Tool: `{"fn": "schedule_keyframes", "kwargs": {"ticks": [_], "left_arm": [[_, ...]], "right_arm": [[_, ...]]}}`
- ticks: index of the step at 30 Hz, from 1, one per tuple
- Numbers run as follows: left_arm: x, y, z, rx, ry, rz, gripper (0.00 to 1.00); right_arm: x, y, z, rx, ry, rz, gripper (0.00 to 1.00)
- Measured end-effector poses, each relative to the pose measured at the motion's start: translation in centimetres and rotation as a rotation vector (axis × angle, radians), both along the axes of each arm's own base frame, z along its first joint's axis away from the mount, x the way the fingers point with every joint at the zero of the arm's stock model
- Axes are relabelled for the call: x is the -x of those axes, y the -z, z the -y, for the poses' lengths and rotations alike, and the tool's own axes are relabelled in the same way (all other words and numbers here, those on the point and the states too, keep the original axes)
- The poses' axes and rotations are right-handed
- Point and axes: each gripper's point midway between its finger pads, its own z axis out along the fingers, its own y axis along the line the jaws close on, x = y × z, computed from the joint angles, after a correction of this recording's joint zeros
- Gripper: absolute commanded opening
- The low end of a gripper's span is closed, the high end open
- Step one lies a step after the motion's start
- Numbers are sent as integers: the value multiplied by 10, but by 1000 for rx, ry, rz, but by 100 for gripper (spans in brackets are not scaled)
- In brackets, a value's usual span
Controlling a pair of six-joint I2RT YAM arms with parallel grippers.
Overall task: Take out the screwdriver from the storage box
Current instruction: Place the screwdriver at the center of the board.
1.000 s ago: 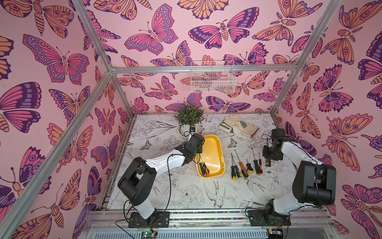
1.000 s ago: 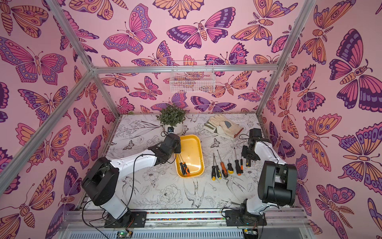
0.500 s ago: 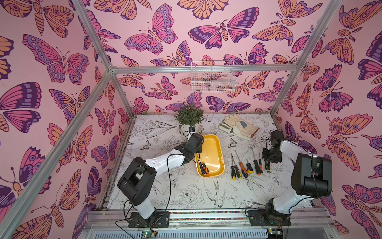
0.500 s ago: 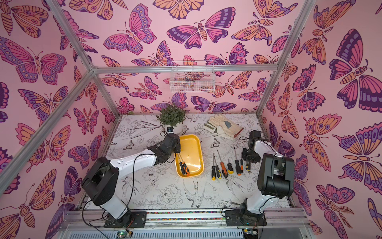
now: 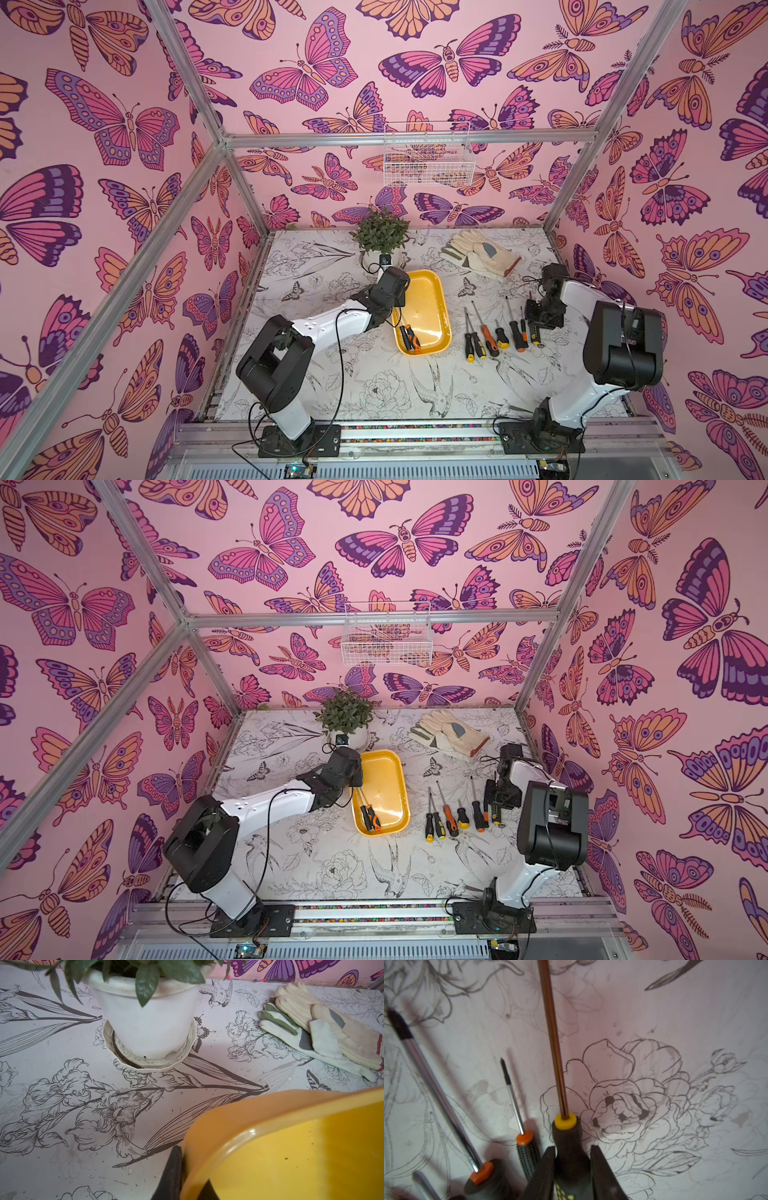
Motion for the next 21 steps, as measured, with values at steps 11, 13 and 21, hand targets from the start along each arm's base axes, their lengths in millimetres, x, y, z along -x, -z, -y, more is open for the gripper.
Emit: {"fn": "schedule_keyframes", "kwargs": {"ticks": [11,13,21], "left_arm": [[0,0,1,3,5,-3,0],[0,0,1,4,5,-3,0],[0,0,1,3,5,-3,0]], "right_arm": [[0,0,-1,-3,-6,-1,27],[-1,0,-1,-4,-6,-1,30],[-1,0,-3,-15,-7,2,41]]}}
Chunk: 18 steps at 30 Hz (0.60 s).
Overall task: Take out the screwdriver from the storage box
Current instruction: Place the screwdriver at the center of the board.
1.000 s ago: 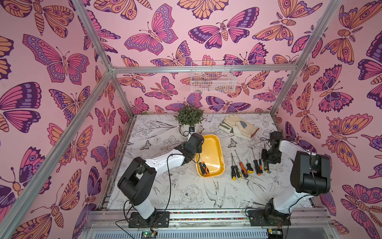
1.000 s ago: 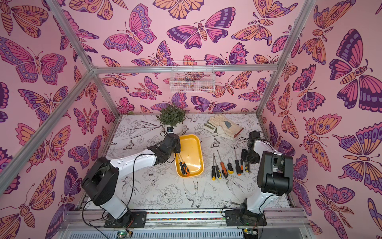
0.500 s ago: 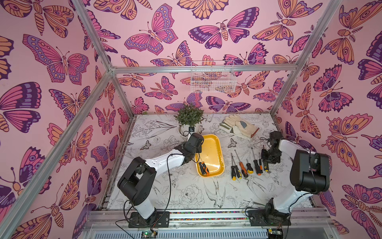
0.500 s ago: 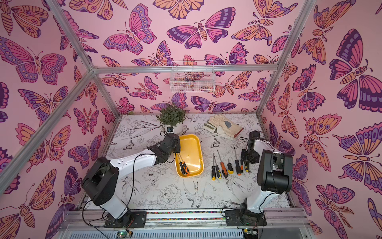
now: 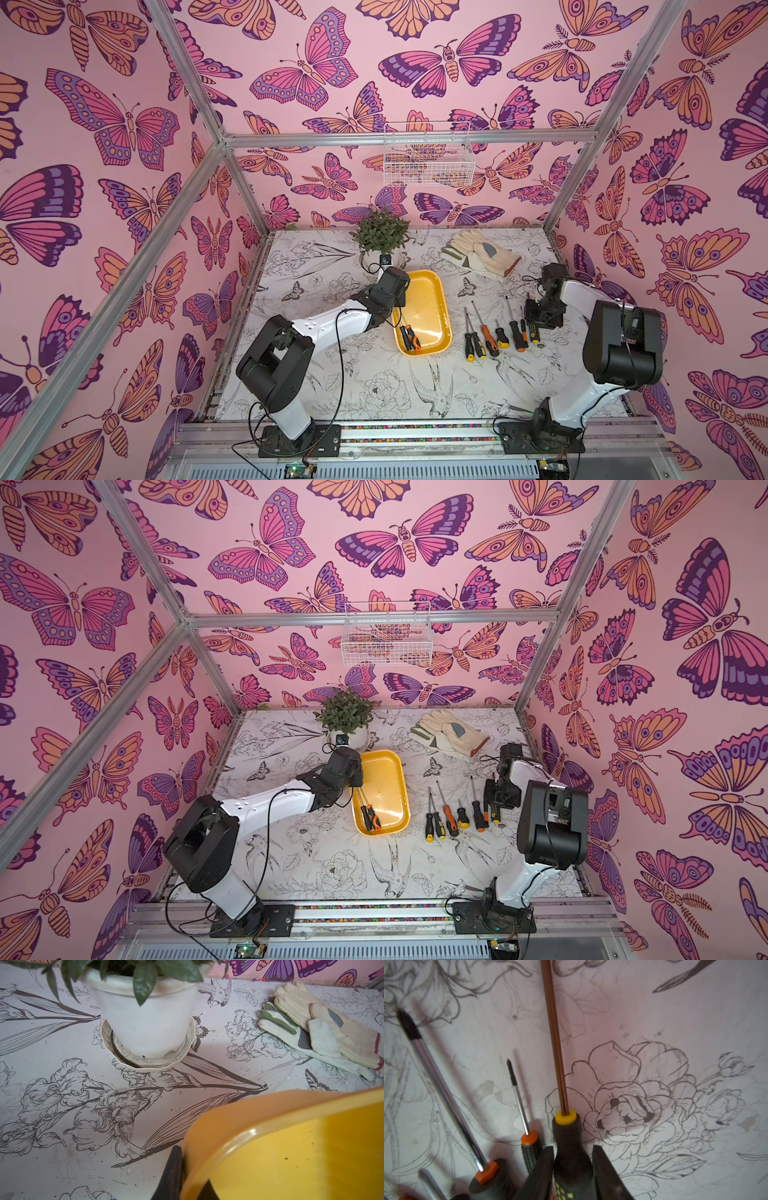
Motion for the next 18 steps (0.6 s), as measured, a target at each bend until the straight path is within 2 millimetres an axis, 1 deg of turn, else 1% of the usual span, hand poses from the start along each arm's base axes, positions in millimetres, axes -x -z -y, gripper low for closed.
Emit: {"fn": "schedule_keyframes", "kwargs": {"ticks": [4,9,18], "left_arm": [[0,0,0,0,0,0,0],[0,0,0,0,0,0,0],[0,0,0,0,0,0,0]], "right_arm": [[0,0,-1,-7,-1,2,47],[-2,-3,-2,-9,-1,13,51],[-9,-30,-2,-7,3,107,52]]}}
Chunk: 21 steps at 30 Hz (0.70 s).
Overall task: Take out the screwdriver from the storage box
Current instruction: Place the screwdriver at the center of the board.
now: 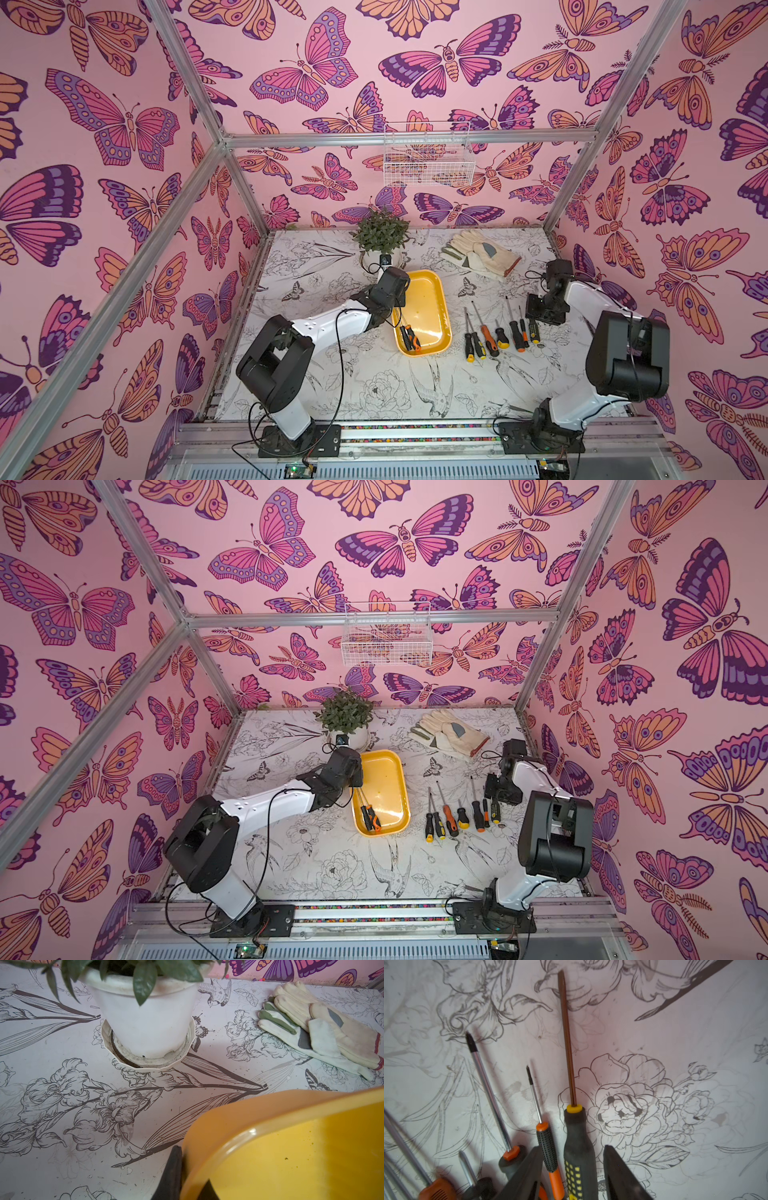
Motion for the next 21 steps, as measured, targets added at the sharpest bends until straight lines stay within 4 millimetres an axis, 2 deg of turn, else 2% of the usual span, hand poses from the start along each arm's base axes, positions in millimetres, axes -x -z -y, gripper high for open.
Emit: {"fn": "schedule_keyframes", "kwargs": {"ticks": [6,11,15,21], "left_arm": [[0,0,0,0,0,0,0],[0,0,0,0,0,0,0],[0,0,0,0,0,0,0],[0,0,0,0,0,0,0]], "right_arm": [[-4,-23,-11,-10,-17,71,52],[-8,-49,-45,-25,-106,142,54],[-11,-78,-74,-52,-172,217,56],[-2,-112,-111,-101,-251,303,60]]}}
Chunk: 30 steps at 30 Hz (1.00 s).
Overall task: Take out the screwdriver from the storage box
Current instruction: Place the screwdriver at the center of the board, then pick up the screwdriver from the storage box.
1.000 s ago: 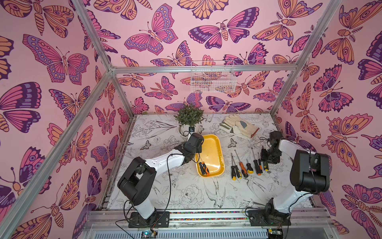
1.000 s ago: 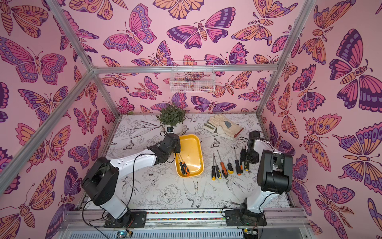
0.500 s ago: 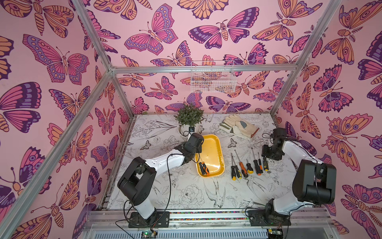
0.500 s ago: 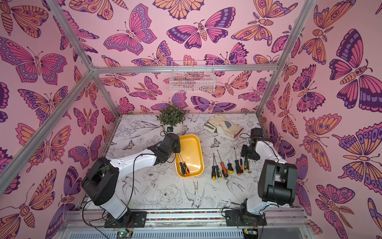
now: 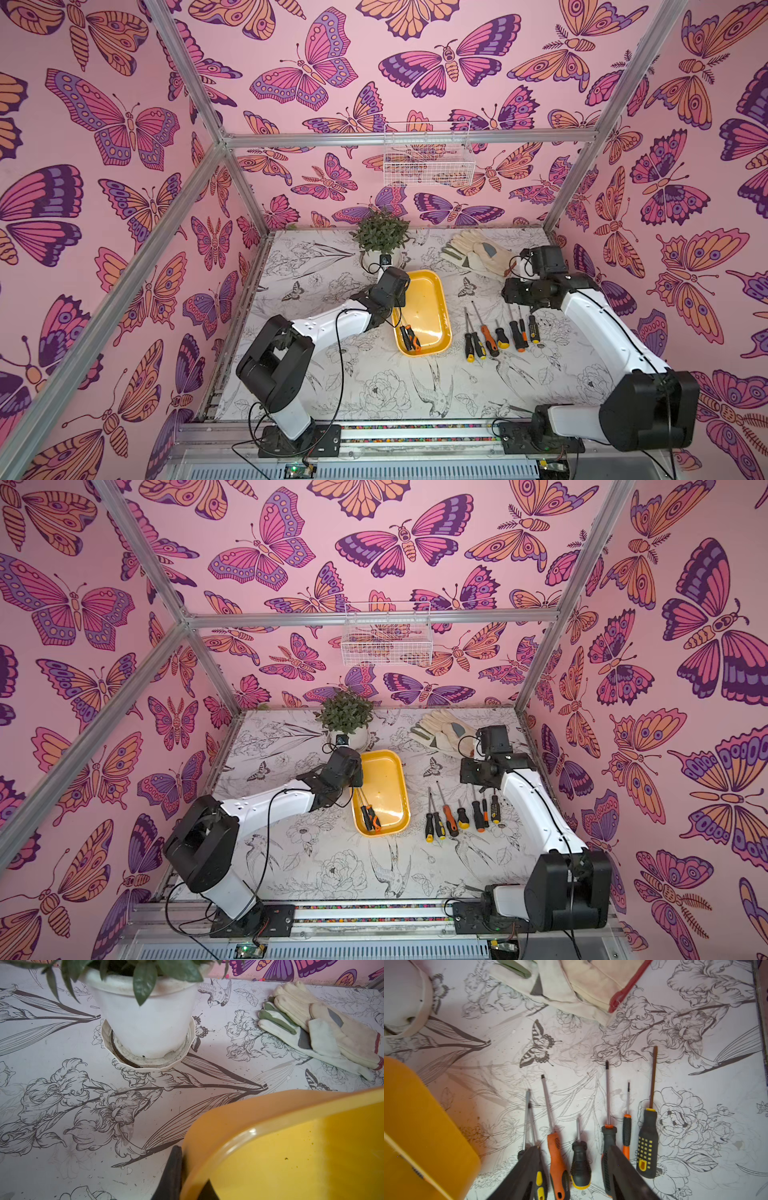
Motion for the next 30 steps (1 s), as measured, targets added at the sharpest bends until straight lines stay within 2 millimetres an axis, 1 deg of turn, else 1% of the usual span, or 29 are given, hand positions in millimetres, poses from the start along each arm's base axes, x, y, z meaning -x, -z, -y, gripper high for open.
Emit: {"fn": "schedule_keyframes", "kwargs": {"ticks": [6,9,12,18,24,30], "left_arm": [[0,0,0,0,0,0,0],[0,0,0,0,0,0,0],[0,0,0,0,0,0,0],[0,0,0,0,0,0,0],[0,0,0,0,0,0,0],[0,0,0,0,0,0,0]], "right_arm": [[19,-16,-45,-44,-101,33,63],[32,-17,-68,-64,-147,29,63],[44,-14,-93,-77,-201,18,63],[59,-8,-131,-80,-278,7,66],[63,10,-159,-56,-319,-22,67],[66,18,-187,-67,-343,-8,67]]}}
